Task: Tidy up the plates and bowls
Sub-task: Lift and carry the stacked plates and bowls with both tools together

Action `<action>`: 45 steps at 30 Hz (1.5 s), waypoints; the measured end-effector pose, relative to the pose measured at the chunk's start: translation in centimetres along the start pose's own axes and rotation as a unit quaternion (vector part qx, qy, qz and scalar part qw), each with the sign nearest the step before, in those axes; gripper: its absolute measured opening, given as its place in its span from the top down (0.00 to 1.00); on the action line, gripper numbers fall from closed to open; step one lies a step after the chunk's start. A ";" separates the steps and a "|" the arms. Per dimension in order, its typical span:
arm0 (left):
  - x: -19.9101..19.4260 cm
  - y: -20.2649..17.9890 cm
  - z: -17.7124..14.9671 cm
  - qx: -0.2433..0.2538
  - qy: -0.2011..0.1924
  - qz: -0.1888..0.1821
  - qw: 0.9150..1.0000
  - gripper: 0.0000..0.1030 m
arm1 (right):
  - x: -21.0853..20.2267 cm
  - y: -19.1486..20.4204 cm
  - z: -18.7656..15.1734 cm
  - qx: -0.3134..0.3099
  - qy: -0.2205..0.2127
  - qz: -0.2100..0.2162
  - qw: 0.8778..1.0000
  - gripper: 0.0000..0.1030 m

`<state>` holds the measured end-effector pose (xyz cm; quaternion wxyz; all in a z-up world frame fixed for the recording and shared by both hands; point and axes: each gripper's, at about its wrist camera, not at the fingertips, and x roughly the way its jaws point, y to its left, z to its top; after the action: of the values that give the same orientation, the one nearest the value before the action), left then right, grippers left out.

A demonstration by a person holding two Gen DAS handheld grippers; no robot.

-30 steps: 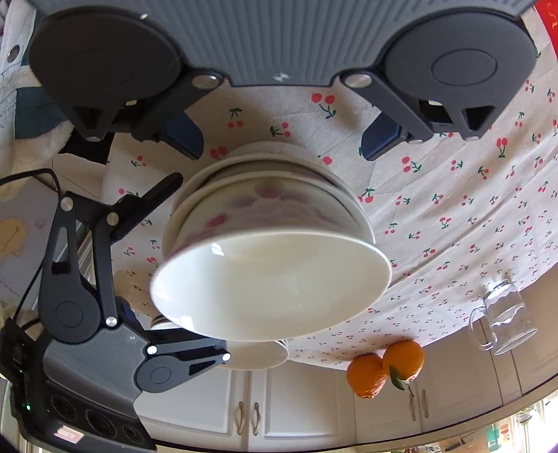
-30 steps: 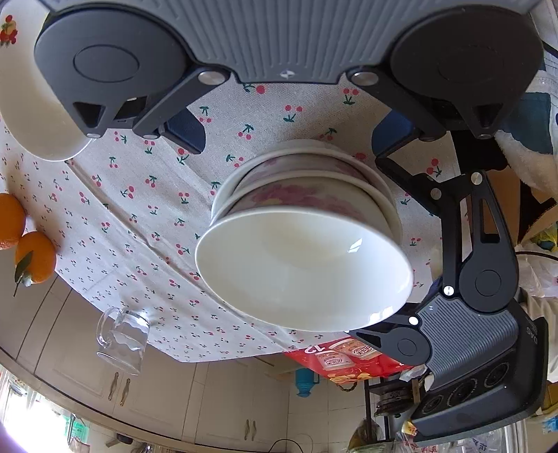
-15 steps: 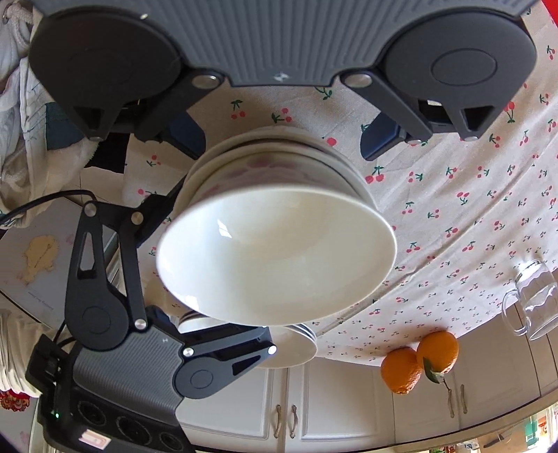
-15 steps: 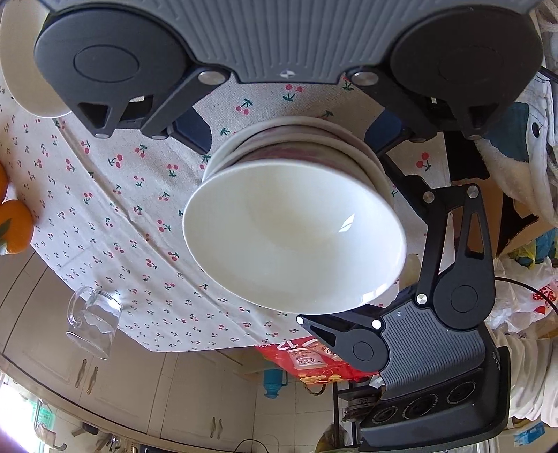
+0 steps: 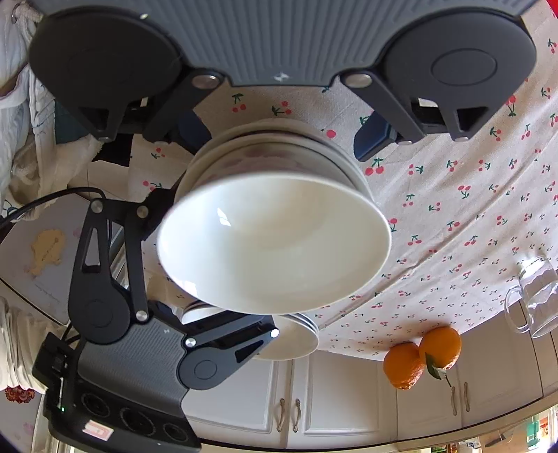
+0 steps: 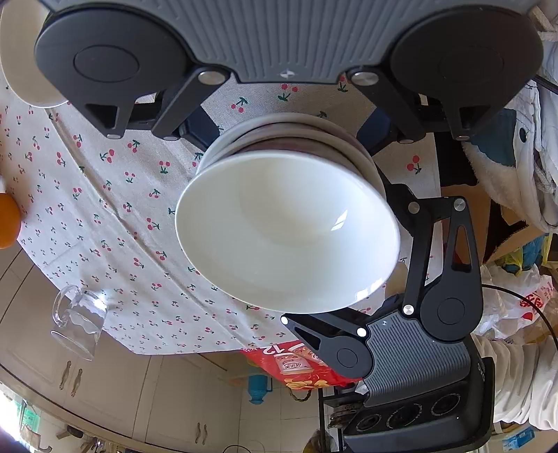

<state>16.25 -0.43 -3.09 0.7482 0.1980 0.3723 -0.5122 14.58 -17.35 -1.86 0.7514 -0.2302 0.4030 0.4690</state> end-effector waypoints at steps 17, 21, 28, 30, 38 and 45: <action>-0.2 -0.7 0.5 0.009 0.010 0.003 1.000 0.18 | -0.1 -0.5 0.1 -0.005 0.002 0.014 1.000 0.15; -0.4 -1.3 1.1 0.011 0.011 0.007 1.000 0.18 | -0.5 -0.5 0.0 -0.007 0.000 0.017 1.000 0.15; -0.7 -2.9 3.7 0.023 0.005 0.009 1.000 0.18 | -2.9 -1.0 -0.6 -0.003 -0.013 0.015 1.000 0.15; -0.5 -3.2 4.7 0.028 0.002 0.007 1.000 0.18 | -4.0 -1.3 -1.1 -0.001 -0.018 0.009 1.000 0.15; 1.8 -4.2 9.6 0.074 -0.016 -0.002 0.997 0.18 | -8.3 -3.4 -3.5 0.016 -0.030 -0.028 0.999 0.15; 5.8 -4.3 13.7 0.114 -0.022 -0.024 0.993 0.18 | -11.2 -6.5 -6.8 0.046 -0.028 -0.075 0.996 0.15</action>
<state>18.34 -14.98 1.65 0.7166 0.2620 0.2992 -0.5731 15.08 -31.04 3.29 0.8050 -0.2121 0.3848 0.3987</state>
